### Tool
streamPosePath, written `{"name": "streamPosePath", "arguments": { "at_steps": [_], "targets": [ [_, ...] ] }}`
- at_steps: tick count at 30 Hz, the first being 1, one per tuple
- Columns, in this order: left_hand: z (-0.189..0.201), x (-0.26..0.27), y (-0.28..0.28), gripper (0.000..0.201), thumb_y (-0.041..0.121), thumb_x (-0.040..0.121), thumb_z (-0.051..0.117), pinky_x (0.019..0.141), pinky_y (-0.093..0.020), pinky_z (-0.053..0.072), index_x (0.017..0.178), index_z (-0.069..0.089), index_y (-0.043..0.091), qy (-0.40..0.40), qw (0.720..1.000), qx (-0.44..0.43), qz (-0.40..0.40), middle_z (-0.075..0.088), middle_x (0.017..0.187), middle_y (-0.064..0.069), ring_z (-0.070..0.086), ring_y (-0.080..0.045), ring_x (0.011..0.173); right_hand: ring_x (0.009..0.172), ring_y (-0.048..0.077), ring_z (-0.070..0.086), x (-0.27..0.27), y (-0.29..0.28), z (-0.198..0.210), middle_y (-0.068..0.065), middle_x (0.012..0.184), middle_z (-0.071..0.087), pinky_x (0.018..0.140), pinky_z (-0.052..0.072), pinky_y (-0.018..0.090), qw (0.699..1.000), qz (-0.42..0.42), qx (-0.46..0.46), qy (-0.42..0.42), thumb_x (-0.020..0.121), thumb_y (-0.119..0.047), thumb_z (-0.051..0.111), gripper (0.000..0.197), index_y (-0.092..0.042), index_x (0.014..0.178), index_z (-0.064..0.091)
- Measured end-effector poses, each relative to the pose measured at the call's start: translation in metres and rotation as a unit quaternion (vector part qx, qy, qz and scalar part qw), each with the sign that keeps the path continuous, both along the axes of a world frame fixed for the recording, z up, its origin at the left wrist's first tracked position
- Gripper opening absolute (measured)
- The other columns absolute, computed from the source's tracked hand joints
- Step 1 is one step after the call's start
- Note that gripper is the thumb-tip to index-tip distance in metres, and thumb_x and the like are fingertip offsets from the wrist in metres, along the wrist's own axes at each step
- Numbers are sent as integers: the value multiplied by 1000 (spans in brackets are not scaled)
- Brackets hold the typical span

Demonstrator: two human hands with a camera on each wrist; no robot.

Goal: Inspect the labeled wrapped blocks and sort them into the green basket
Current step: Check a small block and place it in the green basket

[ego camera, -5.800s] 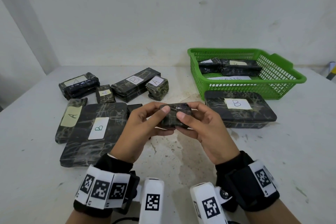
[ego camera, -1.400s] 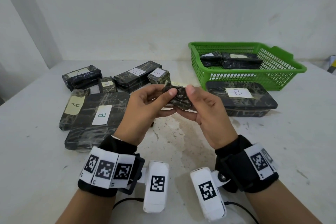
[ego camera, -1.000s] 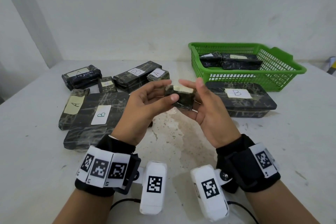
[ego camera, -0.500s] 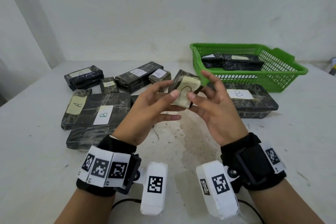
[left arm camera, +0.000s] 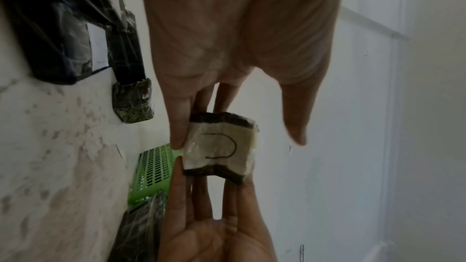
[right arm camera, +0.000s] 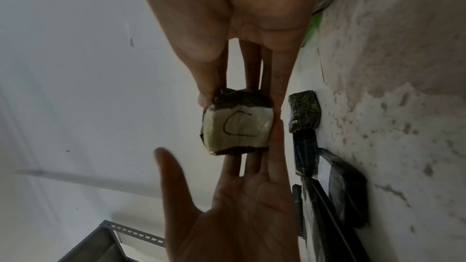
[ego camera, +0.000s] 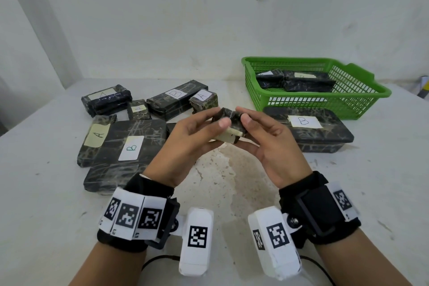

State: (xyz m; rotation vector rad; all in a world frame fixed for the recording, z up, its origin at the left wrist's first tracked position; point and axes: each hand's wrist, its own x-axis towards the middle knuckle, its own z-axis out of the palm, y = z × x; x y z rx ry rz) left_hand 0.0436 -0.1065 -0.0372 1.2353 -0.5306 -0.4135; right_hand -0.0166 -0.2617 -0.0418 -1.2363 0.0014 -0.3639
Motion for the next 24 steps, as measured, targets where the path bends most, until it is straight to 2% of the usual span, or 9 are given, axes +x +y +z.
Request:
{"name": "streamPosePath", "arguments": {
  "at_steps": [3,5,8,10,13,17,19,21,24],
  "targets": [
    [0,-1,-2,52,29,79,77,87,-32,57,123,64,5,-2,999,10,34,74,97,-1,69,-13,94,94,15,71,0,2,-3,2,96,76,82,60,35,1000,2,-14,4,76,-22,66,29,-14,104,72],
    [-2,0,-2,47,23,77,70,84,-34,59,119,66,3,0,998,14,60,74,96,-8,70,-16,89,95,16,71,0,2,-3,2,98,75,80,59,33,1000,8,-17,10,76,-27,67,31,-15,104,73],
    [-2,1,-1,44,19,77,69,82,-35,60,118,66,2,0,998,16,61,74,101,-15,71,-18,87,91,16,71,-1,2,-1,2,96,76,82,60,32,1000,13,-20,18,75,-38,65,34,-16,100,74],
    [-1,0,-1,48,26,75,69,84,-35,60,116,67,3,-5,998,24,50,75,95,-10,71,-18,89,87,16,72,-2,1,0,2,92,76,80,61,35,1000,-3,-24,13,75,-34,66,30,-15,95,75],
    [-1,-2,-1,41,34,74,68,84,-34,59,106,71,9,-12,999,40,27,75,89,-4,71,-17,90,81,15,72,-2,0,-1,2,86,75,77,62,39,999,-21,-35,12,76,-29,67,24,-12,91,75],
    [-4,-1,-2,21,17,85,67,77,-32,61,103,70,7,-20,998,45,47,76,91,-11,73,-18,85,74,15,72,-2,0,-1,4,81,74,65,60,30,999,-20,-38,20,77,-29,67,26,-8,91,74],
    [-4,-1,-2,17,13,88,65,76,-33,62,103,70,6,-21,997,50,57,76,91,-14,73,-20,84,76,16,72,-2,1,-1,4,82,75,64,58,27,999,-15,-43,30,77,-33,67,29,-9,92,74],
    [-3,-2,-2,22,20,86,66,77,-34,61,103,71,6,-25,997,50,58,76,91,-13,73,-20,85,81,18,73,-2,0,-1,4,86,75,69,59,30,998,-11,-54,33,76,-35,68,33,-9,95,73],
    [0,-5,-1,37,36,79,66,79,-32,60,104,73,10,-29,997,54,38,76,92,-8,73,-18,89,79,16,72,-4,0,0,3,83,75,68,60,33,999,-11,-51,15,75,-25,70,25,-8,93,72]
  ]
}}
